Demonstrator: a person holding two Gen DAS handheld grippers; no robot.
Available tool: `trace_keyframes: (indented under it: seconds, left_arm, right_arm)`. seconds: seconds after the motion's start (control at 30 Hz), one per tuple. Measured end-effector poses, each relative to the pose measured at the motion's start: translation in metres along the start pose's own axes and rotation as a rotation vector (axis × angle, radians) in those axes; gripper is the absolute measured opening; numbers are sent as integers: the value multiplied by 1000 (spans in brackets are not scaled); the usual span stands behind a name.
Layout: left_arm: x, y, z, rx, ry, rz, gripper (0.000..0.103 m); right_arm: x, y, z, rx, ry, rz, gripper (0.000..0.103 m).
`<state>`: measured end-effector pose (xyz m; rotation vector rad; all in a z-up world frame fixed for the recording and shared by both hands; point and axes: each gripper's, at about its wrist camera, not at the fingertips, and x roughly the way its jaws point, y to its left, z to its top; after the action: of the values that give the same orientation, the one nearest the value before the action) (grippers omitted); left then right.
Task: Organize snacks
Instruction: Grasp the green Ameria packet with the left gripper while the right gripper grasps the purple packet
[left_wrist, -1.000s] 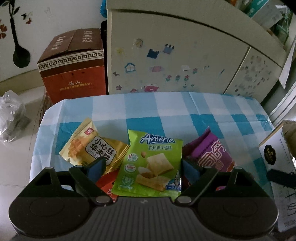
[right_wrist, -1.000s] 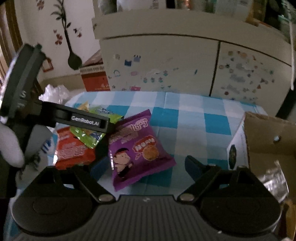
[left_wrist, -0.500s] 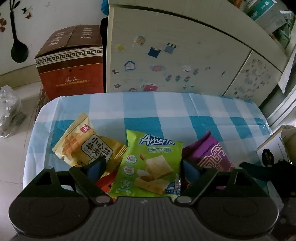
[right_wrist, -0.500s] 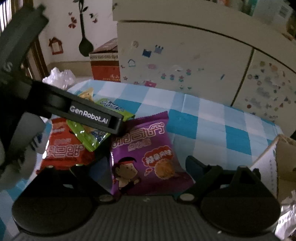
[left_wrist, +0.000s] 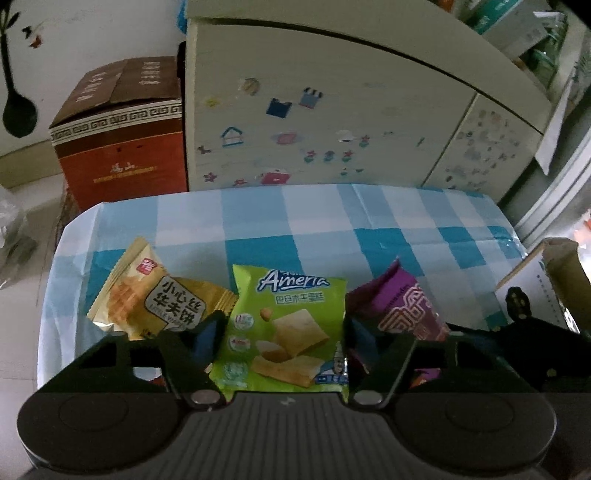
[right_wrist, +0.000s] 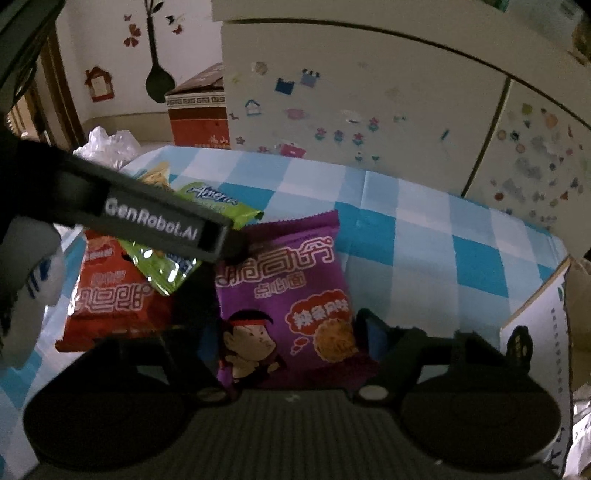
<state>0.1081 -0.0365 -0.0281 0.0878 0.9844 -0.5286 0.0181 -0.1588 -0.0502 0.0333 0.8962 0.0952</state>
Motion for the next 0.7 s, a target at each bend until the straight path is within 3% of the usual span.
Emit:
trace_keyframes:
  seconds: [0.3,0.7]
  left_arm:
    - [-6,8,4,-66,-5,-40,60]
    - [-24,6,5,-76,-32,-18,60]
  right_arm:
    - [-11,-13,-3,157,56,3,72]
    - [-52,-23,-12,261,46,-15,72]
